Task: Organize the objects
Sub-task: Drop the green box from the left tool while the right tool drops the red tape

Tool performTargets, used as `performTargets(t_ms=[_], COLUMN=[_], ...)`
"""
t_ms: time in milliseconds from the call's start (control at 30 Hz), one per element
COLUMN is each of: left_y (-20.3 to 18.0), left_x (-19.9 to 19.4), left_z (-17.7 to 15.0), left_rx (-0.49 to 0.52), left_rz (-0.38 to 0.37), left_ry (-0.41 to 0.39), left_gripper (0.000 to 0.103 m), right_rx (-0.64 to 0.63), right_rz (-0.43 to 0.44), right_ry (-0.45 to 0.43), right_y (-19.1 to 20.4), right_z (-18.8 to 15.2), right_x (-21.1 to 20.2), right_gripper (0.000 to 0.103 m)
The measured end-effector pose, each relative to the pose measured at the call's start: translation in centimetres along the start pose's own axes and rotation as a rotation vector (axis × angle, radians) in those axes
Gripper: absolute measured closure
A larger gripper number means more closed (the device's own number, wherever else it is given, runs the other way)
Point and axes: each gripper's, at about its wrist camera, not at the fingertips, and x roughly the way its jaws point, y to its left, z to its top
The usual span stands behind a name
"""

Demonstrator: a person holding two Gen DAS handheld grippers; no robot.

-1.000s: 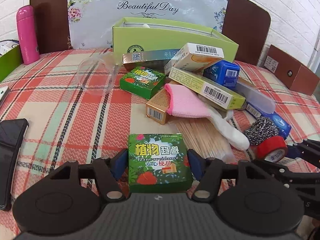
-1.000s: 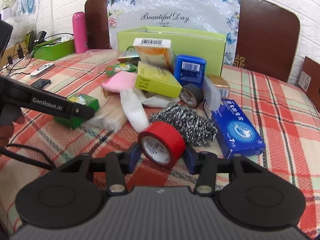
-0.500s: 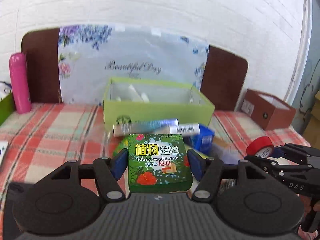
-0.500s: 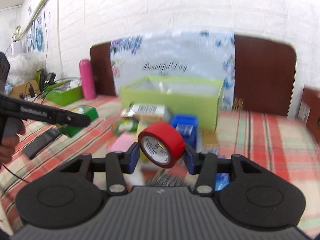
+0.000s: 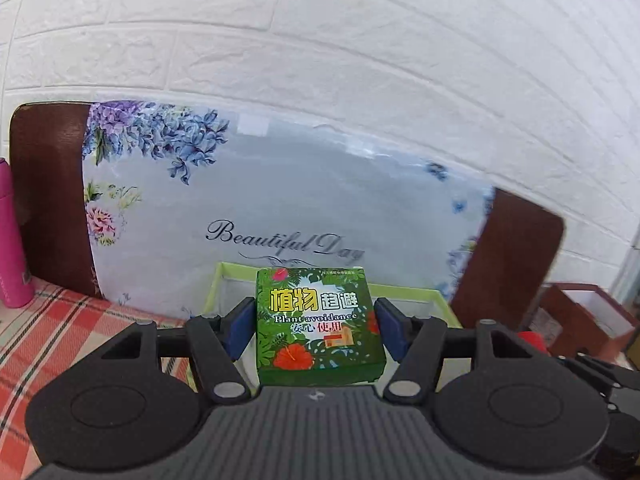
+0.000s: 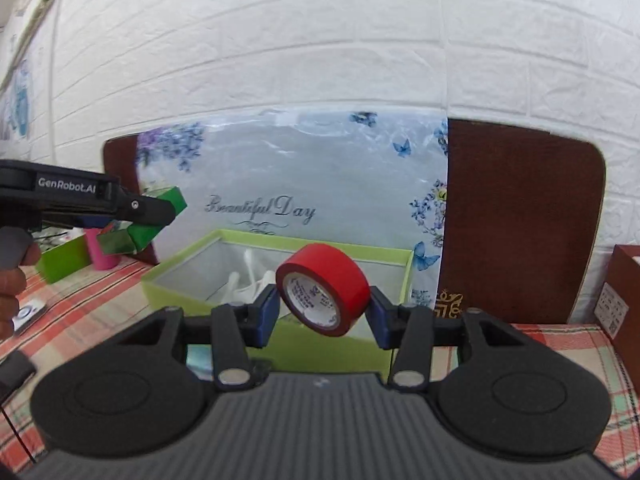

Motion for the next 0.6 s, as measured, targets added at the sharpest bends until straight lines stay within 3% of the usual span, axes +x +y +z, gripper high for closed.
performTargets(t_ms=[267, 300, 333, 367, 400, 433, 600], left_y=[1.0, 1.3, 1.5, 1.7, 1.8, 1.9, 1.8], left_x=[6.3, 6.7, 6.9, 7.1, 7.0, 6.8, 2.9], left_z=[-0.9, -1.2, -1.4, -1.6, -1.7, -1.8, -1.2], left_rx=[0.027, 0.014, 0.001, -0.013, -0.018, -0.018, -0.025], left_rz=[0.053, 0.051, 0.048, 0.051, 0.058, 0.066, 0.096], left_ry=[0.097, 0.097, 0.1, 0.114, 0.119, 0.118, 0.049], left_gripper=[0.036, 0.033, 0.023, 0.019, 0.016, 0.016, 0.016], right_rx=[0.005, 0.005, 0.004, 0.002, 0.001, -0.003, -0.042], right_rz=[-0.054, -0.055, -0.056, -0.053, -0.054, -0.057, -0.115], right_ry=[0.114, 0.129, 0.143, 0.151, 0.149, 0.137, -0.027], right_y=[-0.4, -0.3, -0.2, -0.1, -0.1, 0.0, 0.2], right_z=[-0.2, -0.4, -0.6, -0.9, -1.1, -1.1, 0.3], right_x=[8.1, 8.6, 9.1, 9.5, 9.5, 9.3, 4.8], right_gripper=[0.057, 0.057, 0.055, 0.05, 0.03, 0.017, 0.004])
